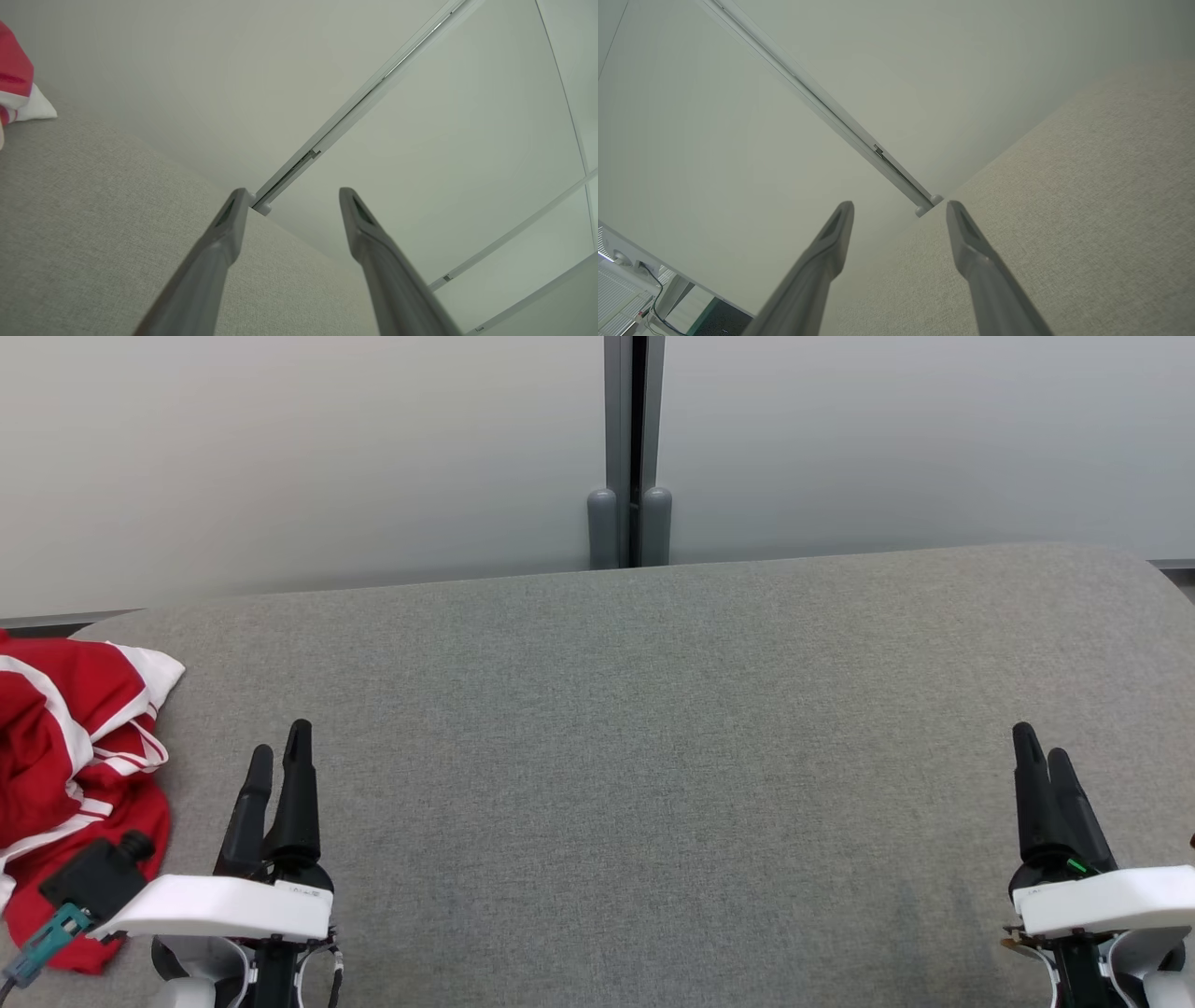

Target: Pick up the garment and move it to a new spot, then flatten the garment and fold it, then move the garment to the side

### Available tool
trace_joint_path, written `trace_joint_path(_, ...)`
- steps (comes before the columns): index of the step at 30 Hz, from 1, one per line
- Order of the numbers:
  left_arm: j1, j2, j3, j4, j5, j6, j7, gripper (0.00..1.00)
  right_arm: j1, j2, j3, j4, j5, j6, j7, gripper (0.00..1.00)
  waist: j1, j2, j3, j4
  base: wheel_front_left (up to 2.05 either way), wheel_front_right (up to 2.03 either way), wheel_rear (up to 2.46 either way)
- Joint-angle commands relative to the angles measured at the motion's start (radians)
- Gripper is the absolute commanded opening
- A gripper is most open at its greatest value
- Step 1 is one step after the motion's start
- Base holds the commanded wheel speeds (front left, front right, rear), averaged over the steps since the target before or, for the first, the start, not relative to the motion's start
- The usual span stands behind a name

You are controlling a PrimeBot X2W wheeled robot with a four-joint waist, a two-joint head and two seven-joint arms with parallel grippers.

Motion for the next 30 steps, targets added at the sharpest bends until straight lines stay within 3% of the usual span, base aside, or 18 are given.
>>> trace_joint_path(1,-0.013,0.011,-0.004,-0.015,0.036,-0.001,-0.008,1.00,-0.006,-0.012,0.002,-0.014,-0.036,0.000,-0.010,1.00,0.0000,0.0000,0.000,0.001,0.00,0.00,0.00)
trace_joint_path(30,0.020,0.029,-0.037,0.025,0.417,0.029,-0.089,1.00,0.022,-0.013,0.056,0.016,-0.393,0.001,-0.045,1.00,0.0000,0.0000,-0.011,0.007,0.00,0.00,0.00)
